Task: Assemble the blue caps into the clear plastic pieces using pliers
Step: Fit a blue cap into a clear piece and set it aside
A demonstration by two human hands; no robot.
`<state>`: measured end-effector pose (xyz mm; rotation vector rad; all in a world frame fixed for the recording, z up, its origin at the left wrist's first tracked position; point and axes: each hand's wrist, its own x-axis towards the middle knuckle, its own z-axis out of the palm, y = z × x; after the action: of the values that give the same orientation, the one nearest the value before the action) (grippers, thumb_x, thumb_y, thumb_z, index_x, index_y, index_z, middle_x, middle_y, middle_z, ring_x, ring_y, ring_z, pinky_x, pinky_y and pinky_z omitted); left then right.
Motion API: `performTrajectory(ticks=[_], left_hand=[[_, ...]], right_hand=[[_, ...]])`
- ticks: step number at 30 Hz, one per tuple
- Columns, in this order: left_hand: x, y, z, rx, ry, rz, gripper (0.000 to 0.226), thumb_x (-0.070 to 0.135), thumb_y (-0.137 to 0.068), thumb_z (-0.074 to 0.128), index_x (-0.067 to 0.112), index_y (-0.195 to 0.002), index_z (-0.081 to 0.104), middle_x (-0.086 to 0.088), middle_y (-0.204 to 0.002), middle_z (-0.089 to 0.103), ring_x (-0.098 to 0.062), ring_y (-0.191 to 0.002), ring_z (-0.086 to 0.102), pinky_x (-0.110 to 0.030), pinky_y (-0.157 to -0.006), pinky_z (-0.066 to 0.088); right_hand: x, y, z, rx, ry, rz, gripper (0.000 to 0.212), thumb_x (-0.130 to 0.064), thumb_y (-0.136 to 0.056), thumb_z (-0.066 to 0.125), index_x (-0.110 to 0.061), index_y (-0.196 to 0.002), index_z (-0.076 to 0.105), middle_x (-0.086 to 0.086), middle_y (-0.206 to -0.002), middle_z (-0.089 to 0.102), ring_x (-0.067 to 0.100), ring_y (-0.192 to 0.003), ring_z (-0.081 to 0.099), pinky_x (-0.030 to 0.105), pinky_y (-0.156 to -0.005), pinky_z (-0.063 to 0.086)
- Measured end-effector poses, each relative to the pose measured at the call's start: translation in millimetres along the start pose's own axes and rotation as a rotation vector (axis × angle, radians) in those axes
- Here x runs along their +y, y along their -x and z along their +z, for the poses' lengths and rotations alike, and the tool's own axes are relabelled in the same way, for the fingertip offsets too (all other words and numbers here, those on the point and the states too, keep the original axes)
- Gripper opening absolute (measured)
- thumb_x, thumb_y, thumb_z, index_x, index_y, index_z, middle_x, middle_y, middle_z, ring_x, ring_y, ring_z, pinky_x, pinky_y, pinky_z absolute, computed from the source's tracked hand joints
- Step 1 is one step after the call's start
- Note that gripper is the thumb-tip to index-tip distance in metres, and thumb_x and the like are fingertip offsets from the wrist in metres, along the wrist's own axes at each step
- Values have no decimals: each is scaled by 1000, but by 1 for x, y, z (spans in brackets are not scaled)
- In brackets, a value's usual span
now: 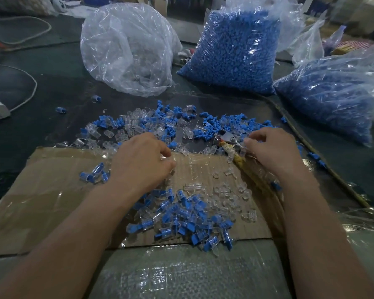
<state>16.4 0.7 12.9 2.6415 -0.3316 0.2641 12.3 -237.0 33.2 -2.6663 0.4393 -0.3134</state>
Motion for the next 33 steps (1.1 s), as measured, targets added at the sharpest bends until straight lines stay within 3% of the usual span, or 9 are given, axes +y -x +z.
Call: performTrajectory(ticks=[4,9,13,16,18,21,24,29,33], left_hand=[[0,-2,-1,-46,-16,-7,18,40,-84,61,27,-91,72,10,-91,49,-6,-83,41,-24,-70,32],[1,-1,-2,-82,39,4,16,35,-86,60,23,-76,65,15,-77,40,-7,-82,42,-25,-76,32],[5,1,-3,7,199,-2,22,27,-89,56,26,-68,50,14,-71,45,-6,-69,46,-27,-72,39],[4,0,-5,99,294,-18,15,23,-91,54,22,-77,51,12,-68,50,-1,-65,48,-23,-59,38],[4,0,-6,119,338,-20,11,21,-91,55,20,-79,53,12,-68,51,-2,-66,50,-19,-59,38],[4,0,-8,162,364,-7,6,15,-89,57,16,-87,62,16,-66,51,2,-65,50,-12,-60,34],[4,0,-9,198,374,-19,11,8,-87,58,11,-94,67,9,-73,58,1,-65,51,-7,-63,33],[3,2,-11,200,347,3,13,2,-82,63,12,-86,68,15,-69,51,8,-65,48,-3,-58,35],[4,3,-12,233,337,36,8,9,-79,68,16,-82,71,11,-70,50,4,-64,44,-8,-58,32]], right_hand=[[-7,3,4,113,-38,-112,21,-30,-88,58,-17,-102,67,1,-110,62,6,-90,45,26,-79,34],[-22,9,7,101,-60,-256,17,-28,-87,60,-17,-98,67,-10,-93,50,3,-91,42,22,-84,29],[-39,12,13,10,-100,-351,18,-27,-87,60,-15,-99,68,-9,-93,52,3,-89,44,20,-81,30],[-58,11,19,-110,-43,-445,21,-28,-89,57,-16,-103,67,-10,-92,50,3,-86,44,20,-76,31],[-73,8,25,-215,21,-503,20,-28,-90,56,-16,-101,67,-9,-88,51,6,-81,47,21,-68,32],[-92,0,40,-335,122,-502,19,-26,-91,53,-14,-94,68,-3,-85,59,12,-78,54,22,-63,34],[-104,-5,55,-355,193,-475,23,-28,-91,53,-12,-79,64,1,-75,58,16,-71,52,26,-59,38],[-109,-8,70,-303,201,-410,19,-31,-85,62,-12,-91,64,2,-87,62,18,-80,57,34,-73,49],[-106,-7,64,-255,126,-418,10,-26,-82,67,-16,-83,64,1,-90,66,16,-81,58,34,-76,50]])
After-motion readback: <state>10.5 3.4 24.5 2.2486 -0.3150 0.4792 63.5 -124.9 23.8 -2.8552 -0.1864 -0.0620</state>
